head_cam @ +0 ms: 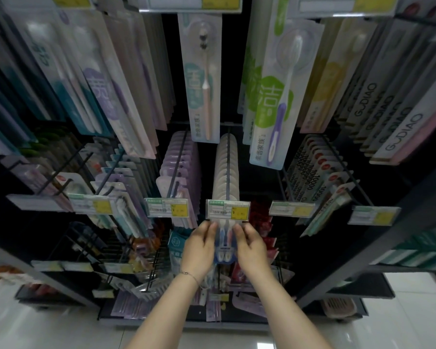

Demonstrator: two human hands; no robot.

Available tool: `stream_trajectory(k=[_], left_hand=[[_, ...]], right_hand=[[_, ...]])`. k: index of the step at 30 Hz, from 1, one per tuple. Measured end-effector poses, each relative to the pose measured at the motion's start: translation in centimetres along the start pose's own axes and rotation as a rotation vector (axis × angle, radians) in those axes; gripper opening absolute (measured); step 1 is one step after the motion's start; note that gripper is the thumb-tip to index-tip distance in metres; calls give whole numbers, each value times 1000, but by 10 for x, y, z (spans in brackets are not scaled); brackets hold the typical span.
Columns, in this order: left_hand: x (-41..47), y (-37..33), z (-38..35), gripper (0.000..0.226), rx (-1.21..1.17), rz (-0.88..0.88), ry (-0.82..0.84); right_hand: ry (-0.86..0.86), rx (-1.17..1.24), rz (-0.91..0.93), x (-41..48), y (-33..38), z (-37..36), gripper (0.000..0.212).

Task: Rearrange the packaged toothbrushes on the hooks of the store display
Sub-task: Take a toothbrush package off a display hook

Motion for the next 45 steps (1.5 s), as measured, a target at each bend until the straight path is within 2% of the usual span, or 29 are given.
stream_trajectory(k=[8,22,25,32,37,41,45], left_hand=[[-4,-2,-2,24,-12,-35,15],[-3,5,0,24,-45,30,42],[-6,3,2,22,-41,24,47],[-13,6,11,18,25,-2,44],[-21,5,33,19,221,-39,-7],[-30,2,49,14,371,15,-23],[-44,1,61,9,450,46,-9]], right_hand=[[-21,-20,-15,-5,-1,0,21],[-32,-30,-21,-8,2,6,16],[-41,-52,-28,-9,3,9,19],[-99,-71,-61,-21,12,26,12],[-112,-267,-39,-30,19,39,13],[-101,-480,67,-36,34,39,6],[-109,-698,185,-48,51,39,10]])
Point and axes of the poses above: each hand's wrist, its own x-axis towards the middle knuckle, its own z-axis out of the back of the hand, y = z × x, the point moved 5 cm from there along x, towards the middle knuckle, and after that the axes turned 7 degrees about y, right-handed, at the moved point
